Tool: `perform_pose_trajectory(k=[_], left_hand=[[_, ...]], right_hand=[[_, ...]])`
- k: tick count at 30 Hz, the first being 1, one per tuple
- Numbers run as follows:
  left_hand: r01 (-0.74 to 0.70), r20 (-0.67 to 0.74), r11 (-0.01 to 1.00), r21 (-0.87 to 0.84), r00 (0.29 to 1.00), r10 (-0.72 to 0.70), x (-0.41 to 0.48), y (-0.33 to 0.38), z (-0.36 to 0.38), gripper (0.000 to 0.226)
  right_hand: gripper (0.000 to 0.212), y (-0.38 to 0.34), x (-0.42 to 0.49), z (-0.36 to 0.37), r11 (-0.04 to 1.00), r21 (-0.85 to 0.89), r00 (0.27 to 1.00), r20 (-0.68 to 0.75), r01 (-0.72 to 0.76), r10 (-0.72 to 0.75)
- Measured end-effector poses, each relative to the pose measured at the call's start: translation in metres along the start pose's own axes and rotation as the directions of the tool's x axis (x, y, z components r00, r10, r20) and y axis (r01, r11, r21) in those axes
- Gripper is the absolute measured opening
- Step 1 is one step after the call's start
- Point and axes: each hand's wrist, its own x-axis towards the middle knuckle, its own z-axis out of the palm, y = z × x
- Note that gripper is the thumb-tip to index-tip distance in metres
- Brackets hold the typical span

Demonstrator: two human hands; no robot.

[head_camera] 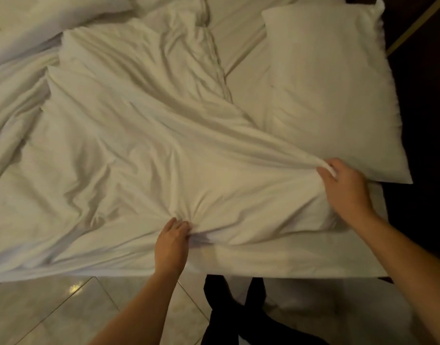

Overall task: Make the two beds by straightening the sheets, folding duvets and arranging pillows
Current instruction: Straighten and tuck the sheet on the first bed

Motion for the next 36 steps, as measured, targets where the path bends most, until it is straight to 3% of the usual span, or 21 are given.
perform_pose_trajectory(k=[3,7,12,15,20,32,36], left_hand=[[0.049,0.042,0.996,-0.075,0.998,-0.046,-0.003,0.034,-0.018,0.029],[-0.009,0.064,0.993,-0.12,0.998,0.016,-0.02,0.086,-0.027,0.037],[-0.108,0.034,0.983,-0.149,0.993,0.115,-0.038,0.169,-0.013,0.034],[-0.152,0.065,0.978,-0.145,0.985,0.163,-0.046,0.21,0.006,0.021],[-0.115,0.189,0.987,-0.115,0.973,0.135,-0.063,0.232,0.049,0.005],[0.082,0.361,0.992,-0.097,0.932,-0.042,-0.104,0.23,0.087,0.006],[0.004,0.387,0.999,-0.048,0.922,0.015,-0.093,0.222,0.093,0.007]], right_hand=[[0.017,-0.001,0.01,-0.052,0.999,-0.01,0.994,-0.1,0.053,-0.054],[0.018,0.017,0.013,-0.116,0.996,-0.047,0.982,-0.171,0.076,-0.083],[0.022,0.076,0.001,-0.183,0.993,-0.121,0.986,-0.168,-0.009,-0.012],[0.023,0.115,-0.009,-0.206,0.977,-0.203,0.987,-0.159,-0.068,0.036],[0.019,0.164,-0.023,-0.196,0.933,-0.35,0.995,-0.079,-0.085,0.06],[0.009,0.235,-0.047,-0.135,0.87,-0.489,0.992,0.078,-0.053,0.104],[0.008,0.242,-0.039,-0.118,0.855,-0.51,0.986,0.074,-0.092,0.15]])
